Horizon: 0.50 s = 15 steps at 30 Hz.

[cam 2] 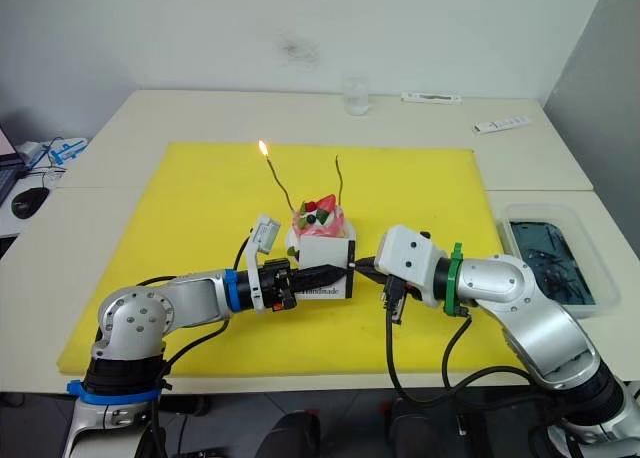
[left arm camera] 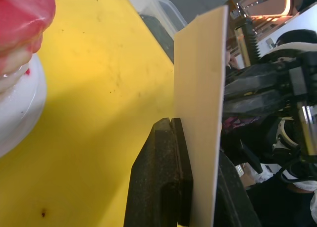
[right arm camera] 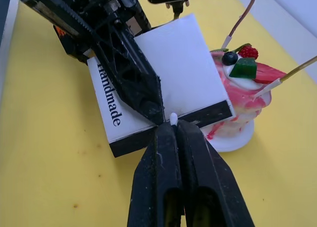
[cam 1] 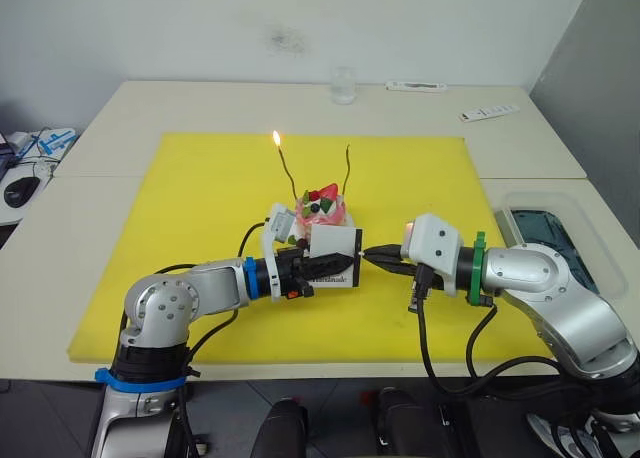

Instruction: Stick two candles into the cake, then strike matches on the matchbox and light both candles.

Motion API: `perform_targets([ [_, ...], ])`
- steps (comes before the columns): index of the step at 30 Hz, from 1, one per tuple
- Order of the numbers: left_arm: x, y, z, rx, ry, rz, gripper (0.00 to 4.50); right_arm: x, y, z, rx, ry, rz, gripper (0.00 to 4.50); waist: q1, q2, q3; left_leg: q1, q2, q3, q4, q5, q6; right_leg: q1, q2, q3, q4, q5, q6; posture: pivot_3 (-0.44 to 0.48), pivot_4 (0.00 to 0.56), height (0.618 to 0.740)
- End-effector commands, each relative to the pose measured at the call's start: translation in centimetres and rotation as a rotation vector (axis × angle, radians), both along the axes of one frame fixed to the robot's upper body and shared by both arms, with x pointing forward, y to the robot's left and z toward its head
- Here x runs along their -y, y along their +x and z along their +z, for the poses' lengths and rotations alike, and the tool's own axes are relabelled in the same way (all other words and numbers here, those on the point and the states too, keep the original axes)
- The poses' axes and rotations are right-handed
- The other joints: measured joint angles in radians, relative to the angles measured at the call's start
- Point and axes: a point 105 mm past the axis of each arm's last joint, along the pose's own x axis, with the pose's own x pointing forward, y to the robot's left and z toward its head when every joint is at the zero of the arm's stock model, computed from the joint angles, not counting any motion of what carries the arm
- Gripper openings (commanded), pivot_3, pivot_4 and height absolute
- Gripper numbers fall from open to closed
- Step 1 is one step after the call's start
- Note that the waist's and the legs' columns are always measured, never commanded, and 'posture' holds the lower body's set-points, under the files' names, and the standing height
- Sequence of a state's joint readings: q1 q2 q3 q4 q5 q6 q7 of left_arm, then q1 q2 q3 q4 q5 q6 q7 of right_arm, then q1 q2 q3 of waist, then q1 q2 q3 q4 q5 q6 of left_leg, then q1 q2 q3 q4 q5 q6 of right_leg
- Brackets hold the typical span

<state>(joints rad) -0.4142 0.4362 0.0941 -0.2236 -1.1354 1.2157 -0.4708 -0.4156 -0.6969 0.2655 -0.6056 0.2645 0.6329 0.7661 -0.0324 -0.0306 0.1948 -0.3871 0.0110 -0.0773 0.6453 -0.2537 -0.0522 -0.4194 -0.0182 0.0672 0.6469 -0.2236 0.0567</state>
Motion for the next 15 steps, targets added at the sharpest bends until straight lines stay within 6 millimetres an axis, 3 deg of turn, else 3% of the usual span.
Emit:
perform_targets([
  [1, 0.06, -0.02, 0.95, 0.039, -0.018, -0.007, 0.0, -0.28, 0.18, 1.01, 0.06, 0.002, 0.012, 0.03, 0.0, 0.0, 0.0, 0.0, 0.0, 0.0, 0.0, 0.0, 0.0, 0.0, 0.0, 0.0, 0.0, 0.0, 0.0, 0.0, 0.15, 0.74],
  [15, 0.26, -0.21, 1.11, 0.04, -0.026, -0.024, 0.0, -0.52, 0.42, 0.35, 0.061, -0.042, 0.027, 0.03, 0.0, 0.0, 0.0, 0.0, 0.0, 0.0, 0.0, 0.0, 0.0, 0.0, 0.0, 0.0, 0.0, 0.0, 0.0, 0.0, 0.15, 0.74],
])
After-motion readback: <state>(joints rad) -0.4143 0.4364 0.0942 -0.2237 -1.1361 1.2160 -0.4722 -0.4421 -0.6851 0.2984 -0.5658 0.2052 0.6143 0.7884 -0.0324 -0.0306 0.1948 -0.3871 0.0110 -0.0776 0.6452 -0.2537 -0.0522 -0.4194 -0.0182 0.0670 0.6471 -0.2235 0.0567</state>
